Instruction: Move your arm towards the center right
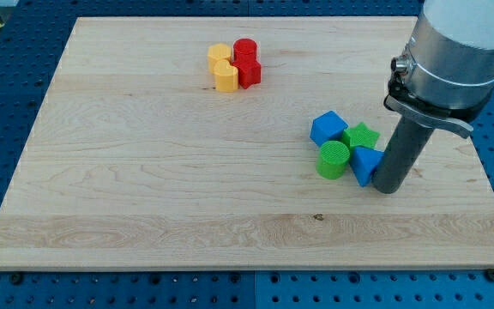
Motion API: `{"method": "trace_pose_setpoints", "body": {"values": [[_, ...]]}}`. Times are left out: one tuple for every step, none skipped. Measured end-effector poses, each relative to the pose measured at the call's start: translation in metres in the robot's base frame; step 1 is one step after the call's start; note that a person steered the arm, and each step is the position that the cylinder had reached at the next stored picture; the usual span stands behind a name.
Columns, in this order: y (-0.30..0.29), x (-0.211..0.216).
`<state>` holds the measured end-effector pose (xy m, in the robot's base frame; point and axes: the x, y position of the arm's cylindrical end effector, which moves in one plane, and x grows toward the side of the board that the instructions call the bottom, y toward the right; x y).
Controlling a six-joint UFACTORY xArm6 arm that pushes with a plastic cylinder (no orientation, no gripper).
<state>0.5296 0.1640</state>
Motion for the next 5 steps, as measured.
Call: {"method": "trace_pose_setpoints", "body": {"values": [[0.007,0.0],[0.02,0.006],[0.055,-0.004],[0.082,-0.055],[0.098,-0.098]]}}
